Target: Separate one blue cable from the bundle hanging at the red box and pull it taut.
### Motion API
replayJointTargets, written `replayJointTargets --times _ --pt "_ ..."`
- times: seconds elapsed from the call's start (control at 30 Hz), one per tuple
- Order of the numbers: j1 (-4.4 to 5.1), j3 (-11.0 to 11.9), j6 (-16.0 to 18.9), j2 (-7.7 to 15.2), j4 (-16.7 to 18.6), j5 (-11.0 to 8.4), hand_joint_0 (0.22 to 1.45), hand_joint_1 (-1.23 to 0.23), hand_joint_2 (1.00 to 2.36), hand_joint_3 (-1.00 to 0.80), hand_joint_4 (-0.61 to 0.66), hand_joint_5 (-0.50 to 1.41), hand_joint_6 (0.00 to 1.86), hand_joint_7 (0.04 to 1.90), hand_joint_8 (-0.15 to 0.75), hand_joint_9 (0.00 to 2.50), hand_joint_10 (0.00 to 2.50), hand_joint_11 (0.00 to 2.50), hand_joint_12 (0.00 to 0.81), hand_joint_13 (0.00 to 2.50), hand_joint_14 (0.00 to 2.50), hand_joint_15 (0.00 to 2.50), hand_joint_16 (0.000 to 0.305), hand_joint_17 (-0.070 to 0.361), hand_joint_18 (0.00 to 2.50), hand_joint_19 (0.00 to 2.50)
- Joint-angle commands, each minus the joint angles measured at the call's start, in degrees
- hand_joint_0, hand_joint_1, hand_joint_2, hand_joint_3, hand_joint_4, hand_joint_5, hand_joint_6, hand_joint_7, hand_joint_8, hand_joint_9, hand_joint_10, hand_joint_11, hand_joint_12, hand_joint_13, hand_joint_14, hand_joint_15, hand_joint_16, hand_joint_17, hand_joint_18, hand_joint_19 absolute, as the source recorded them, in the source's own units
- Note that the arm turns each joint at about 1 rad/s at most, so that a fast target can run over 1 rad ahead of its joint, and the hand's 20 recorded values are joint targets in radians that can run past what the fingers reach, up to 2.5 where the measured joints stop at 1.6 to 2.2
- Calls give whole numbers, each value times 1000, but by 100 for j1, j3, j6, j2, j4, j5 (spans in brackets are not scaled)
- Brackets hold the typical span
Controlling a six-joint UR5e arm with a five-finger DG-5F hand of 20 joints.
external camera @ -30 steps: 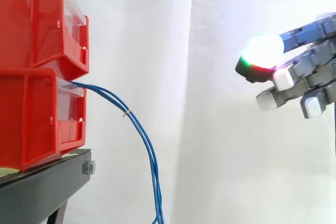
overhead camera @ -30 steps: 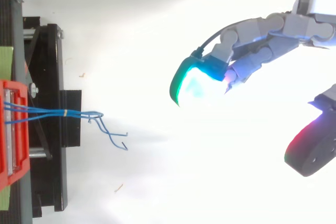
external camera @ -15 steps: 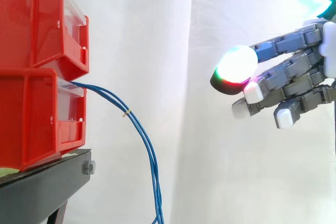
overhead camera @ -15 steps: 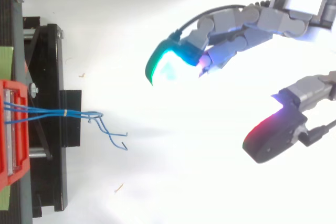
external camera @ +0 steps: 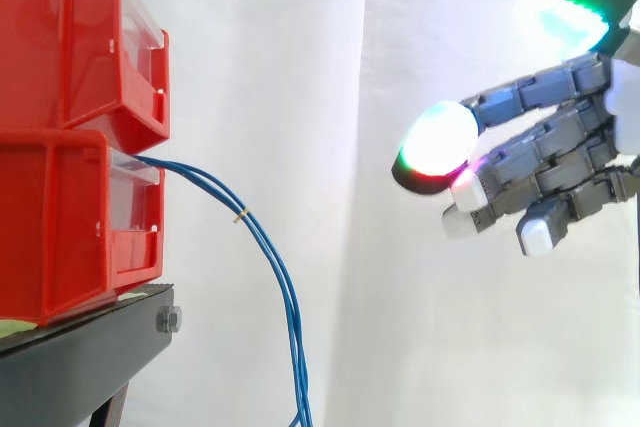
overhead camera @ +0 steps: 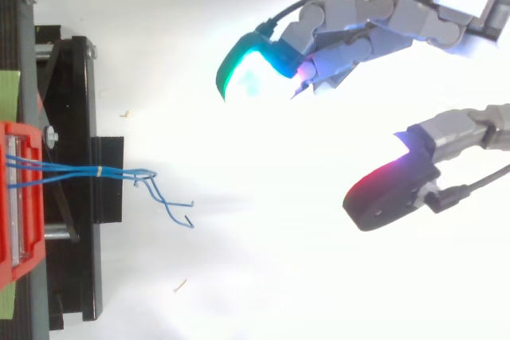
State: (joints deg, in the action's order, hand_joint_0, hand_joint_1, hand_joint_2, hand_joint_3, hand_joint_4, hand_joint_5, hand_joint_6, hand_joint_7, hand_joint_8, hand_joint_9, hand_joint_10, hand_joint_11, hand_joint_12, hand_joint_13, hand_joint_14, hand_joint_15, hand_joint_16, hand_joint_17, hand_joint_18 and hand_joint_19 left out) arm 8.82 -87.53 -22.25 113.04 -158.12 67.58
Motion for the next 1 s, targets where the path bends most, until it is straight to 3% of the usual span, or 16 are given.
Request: replayJointTargets --times 0.0,0.27,0.37,0.4,0.7,0.97 --pt "6 -1 177 227 44 -8 503 -588 1000 -500 285 -214 503 842 328 597 9 311 371 554 11 322 46 104 690 501" --pt "15 -1 449 394 159 45 505 -589 1000 -500 287 -213 503 844 329 599 10 312 369 556 11 327 46 104 689 502" --pt "6 51 493 579 378 54 505 -589 1000 -500 287 -213 503 847 330 599 12 319 371 556 11 330 46 104 689 502" --pt "-12 166 546 755 466 80 505 -589 1000 -500 287 -214 503 847 330 599 9 320 371 556 11 331 46 104 689 502" --pt "15 175 511 764 616 54 506 -589 1000 -500 289 -213 503 848 328 602 10 326 370 556 11 331 46 104 689 510" --pt "15 175 291 755 695 -368 506 -589 1000 -500 291 -213 503 852 329 603 10 334 371 557 11 334 46 104 690 510"
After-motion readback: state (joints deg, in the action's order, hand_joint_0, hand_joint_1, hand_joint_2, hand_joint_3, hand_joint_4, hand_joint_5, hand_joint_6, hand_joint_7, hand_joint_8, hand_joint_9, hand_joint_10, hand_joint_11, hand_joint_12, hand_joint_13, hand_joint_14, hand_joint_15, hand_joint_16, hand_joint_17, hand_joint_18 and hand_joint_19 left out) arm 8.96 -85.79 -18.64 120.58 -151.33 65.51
